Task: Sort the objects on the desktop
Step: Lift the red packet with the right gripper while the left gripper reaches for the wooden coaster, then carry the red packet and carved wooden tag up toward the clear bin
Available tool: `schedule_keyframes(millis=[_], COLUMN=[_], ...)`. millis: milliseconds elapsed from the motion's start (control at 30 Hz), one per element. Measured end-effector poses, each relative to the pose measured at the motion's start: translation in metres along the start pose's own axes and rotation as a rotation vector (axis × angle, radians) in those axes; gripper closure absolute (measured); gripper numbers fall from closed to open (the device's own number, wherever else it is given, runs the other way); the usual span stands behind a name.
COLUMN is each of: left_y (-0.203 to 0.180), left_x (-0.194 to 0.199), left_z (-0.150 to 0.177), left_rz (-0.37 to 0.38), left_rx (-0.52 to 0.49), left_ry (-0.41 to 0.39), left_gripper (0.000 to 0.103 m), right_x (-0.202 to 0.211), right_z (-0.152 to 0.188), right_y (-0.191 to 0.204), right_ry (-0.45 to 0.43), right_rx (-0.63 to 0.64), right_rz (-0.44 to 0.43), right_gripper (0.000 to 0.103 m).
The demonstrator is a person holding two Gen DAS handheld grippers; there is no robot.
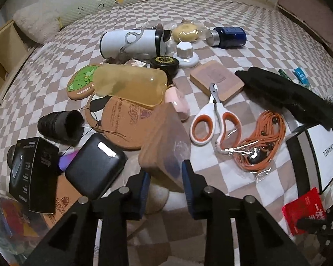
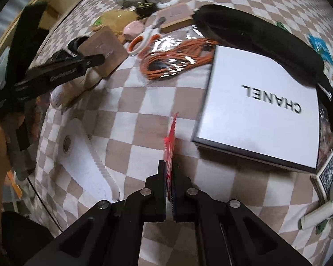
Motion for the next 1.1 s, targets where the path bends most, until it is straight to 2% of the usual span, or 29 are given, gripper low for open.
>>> schedule_keyframes(millis=[200,400,767,1100], left_y=[-0.007,-0.002,0.029,0.043], left_x=[0.01,0.019,0.083,0.111], left_z=[-0.006,-0.006,-0.012,-0.004], left_rz=[0.024,0.025,0.052,0.06], left_rx=[-0.008,0.004,0.078,0.096], left_ry=[-0.011,-0.018,-0.139,-0.186], left_gripper=[0.088,0.088,0.088,0.088], right_x=[0.012,0.021,0.048,0.072], right_z=[-0.005,-0.009,-0.022,-0.027], right_y=[0.007,0.01,0.026,0.035], right_ry=[-0.025,-0.042,-0.138,-0.214], right_rx=[-0.008,-0.023,-0.027,-0.049], right_rz=[-0.052,-0.057,-0.071,-0.088], right_gripper=[0.099,0.099,0.099,0.099])
Point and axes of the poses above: each gripper's, at about its wrist camera, not at the fingertips, and x roughly against the way its jaws point, y to its left, z to its underside, the point moved 4 cm from there along -x, roughly the way its jaws point, and after that the axes turned 5 degrees about -z, right-handed, at the moved point
